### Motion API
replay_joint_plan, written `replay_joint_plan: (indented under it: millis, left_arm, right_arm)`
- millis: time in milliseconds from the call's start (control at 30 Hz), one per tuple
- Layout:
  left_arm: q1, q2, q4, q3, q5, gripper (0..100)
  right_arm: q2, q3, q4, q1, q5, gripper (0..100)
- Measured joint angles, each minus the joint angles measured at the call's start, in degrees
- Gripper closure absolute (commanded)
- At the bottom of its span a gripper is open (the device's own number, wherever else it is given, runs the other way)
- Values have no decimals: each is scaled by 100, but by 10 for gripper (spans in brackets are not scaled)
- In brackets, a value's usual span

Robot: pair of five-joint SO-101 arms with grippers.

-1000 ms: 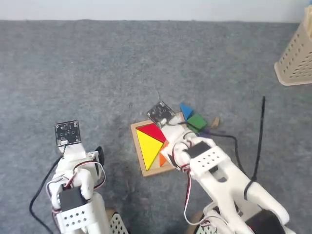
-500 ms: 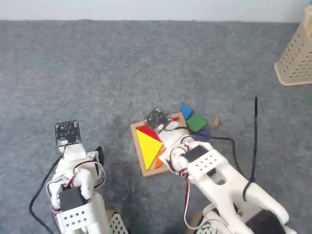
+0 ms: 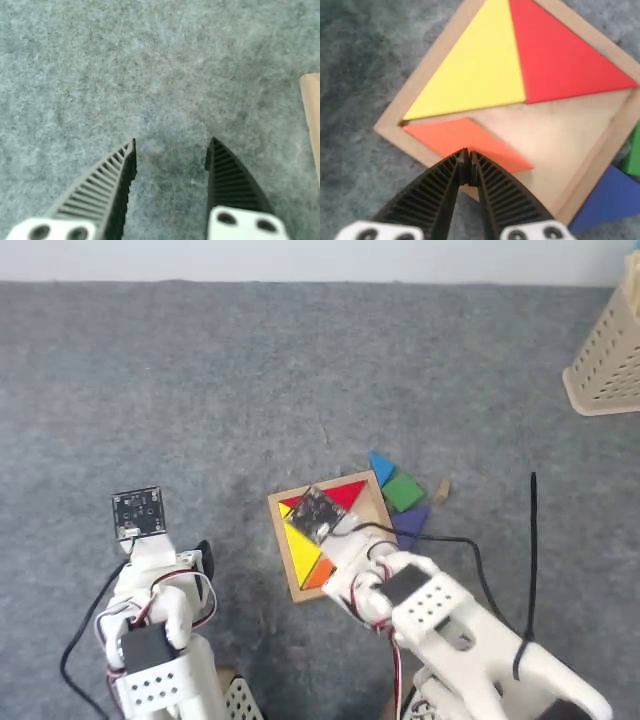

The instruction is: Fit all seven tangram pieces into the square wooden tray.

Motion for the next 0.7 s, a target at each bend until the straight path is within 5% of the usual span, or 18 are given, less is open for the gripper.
replay_joint_plan:
  millis: [167, 700]
  left_arm:
    - [0, 0, 0, 0, 0, 784]
    - [0, 0, 0, 0, 0, 784]
  right_arm:
    - [-290, 158, -9, -466, 9, 992]
    - [-809, 158, 70, -369, 9, 992]
